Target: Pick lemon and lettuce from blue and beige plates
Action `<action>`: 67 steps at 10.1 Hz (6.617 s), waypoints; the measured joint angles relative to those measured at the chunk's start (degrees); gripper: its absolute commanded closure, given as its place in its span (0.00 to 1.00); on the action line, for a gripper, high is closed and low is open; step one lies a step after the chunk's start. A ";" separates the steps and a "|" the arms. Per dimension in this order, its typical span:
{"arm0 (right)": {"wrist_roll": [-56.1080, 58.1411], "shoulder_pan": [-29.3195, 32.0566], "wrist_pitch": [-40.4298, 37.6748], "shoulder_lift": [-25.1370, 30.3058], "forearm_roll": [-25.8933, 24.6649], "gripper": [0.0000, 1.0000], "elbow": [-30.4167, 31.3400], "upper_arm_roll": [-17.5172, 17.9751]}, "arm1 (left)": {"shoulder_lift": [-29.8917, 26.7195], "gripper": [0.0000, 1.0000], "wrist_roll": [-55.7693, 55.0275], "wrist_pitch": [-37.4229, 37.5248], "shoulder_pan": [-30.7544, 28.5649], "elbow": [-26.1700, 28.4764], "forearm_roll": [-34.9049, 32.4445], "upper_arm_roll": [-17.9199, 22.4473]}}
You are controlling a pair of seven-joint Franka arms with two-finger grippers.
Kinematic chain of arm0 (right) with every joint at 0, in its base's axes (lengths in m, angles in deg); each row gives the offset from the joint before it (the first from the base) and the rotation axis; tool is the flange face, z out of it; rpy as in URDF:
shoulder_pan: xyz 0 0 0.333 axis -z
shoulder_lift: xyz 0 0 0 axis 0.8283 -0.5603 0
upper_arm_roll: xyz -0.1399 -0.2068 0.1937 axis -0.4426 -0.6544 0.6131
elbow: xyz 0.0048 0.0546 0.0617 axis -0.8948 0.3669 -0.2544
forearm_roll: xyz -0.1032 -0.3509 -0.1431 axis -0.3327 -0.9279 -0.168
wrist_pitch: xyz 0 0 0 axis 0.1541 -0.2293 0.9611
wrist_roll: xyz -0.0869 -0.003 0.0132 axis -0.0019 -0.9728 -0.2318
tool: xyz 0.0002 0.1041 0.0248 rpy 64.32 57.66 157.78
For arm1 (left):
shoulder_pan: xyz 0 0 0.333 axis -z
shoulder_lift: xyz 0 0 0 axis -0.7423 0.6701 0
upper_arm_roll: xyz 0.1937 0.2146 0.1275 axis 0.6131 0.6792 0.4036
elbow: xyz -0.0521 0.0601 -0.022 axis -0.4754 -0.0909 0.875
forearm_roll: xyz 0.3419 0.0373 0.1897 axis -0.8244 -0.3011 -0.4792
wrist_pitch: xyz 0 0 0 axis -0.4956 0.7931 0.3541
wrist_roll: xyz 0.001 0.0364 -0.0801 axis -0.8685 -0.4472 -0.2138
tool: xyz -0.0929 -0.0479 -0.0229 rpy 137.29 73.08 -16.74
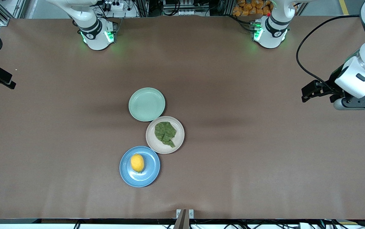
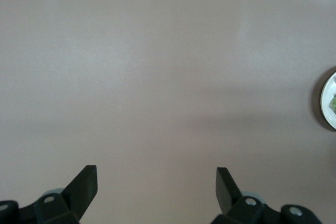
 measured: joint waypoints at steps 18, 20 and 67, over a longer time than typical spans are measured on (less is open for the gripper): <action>-0.04 -3.45 6.89 -0.45 0.04 0.00 7.24 0.76 | 10.11 0.00 -16.93 -6.30 10.86 -0.45 -0.24 -0.17; -0.14 -5.70 9.30 -1.57 0.04 0.00 8.82 0.82 | 13.80 0.00 -24.42 -10.83 15.95 -0.90 -1.19 -0.20; 1.55 -17.46 46.07 -30.00 6.55 0.87 8.44 -7.59 | 51.59 0.74 -56.76 -73.60 50.43 -8.16 -3.41 15.17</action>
